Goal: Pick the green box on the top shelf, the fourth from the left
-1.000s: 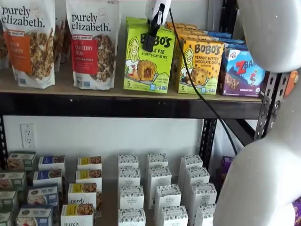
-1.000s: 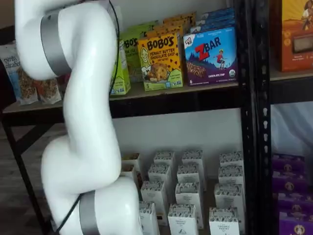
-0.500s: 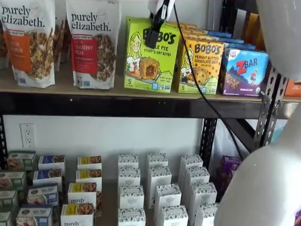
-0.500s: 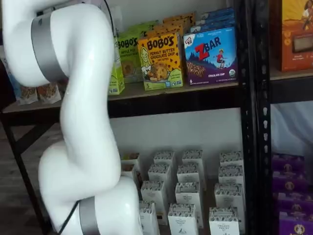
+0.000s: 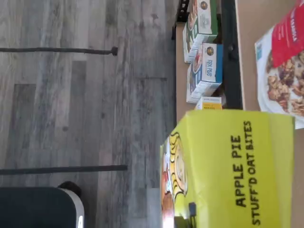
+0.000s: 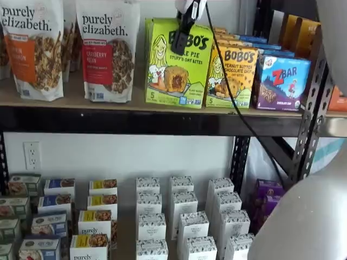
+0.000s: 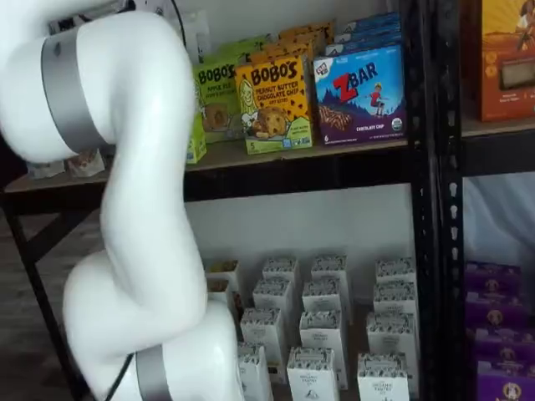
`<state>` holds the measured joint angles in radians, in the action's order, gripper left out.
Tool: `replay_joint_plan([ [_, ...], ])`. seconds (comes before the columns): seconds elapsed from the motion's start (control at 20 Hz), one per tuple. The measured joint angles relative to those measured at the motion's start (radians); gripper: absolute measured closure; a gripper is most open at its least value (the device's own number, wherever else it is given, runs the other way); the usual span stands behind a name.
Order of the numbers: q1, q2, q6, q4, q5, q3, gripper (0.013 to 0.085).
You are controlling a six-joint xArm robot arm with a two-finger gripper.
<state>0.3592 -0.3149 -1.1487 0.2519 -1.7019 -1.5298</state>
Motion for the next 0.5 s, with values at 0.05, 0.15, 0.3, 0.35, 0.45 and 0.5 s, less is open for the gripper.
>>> replay_joint_plan([
  [0.05, 0.005, -0.008, 0.005, -0.001, -0.004, 0.005, 0.069],
  [0.15, 0.013, -0.023, 0.013, -0.006, -0.009, 0.017, 0.069],
  [0.3, 0.026, -0.047, 0.024, -0.013, -0.011, 0.04, 0.069],
  [0.35, 0.028, -0.053, 0.027, -0.014, -0.012, 0.045, 0.069],
  [0.45, 0.032, -0.064, 0.031, -0.014, -0.014, 0.057, 0.069],
  [0.5, 0.035, -0.075, 0.033, -0.015, -0.015, 0.066, 0.069],
])
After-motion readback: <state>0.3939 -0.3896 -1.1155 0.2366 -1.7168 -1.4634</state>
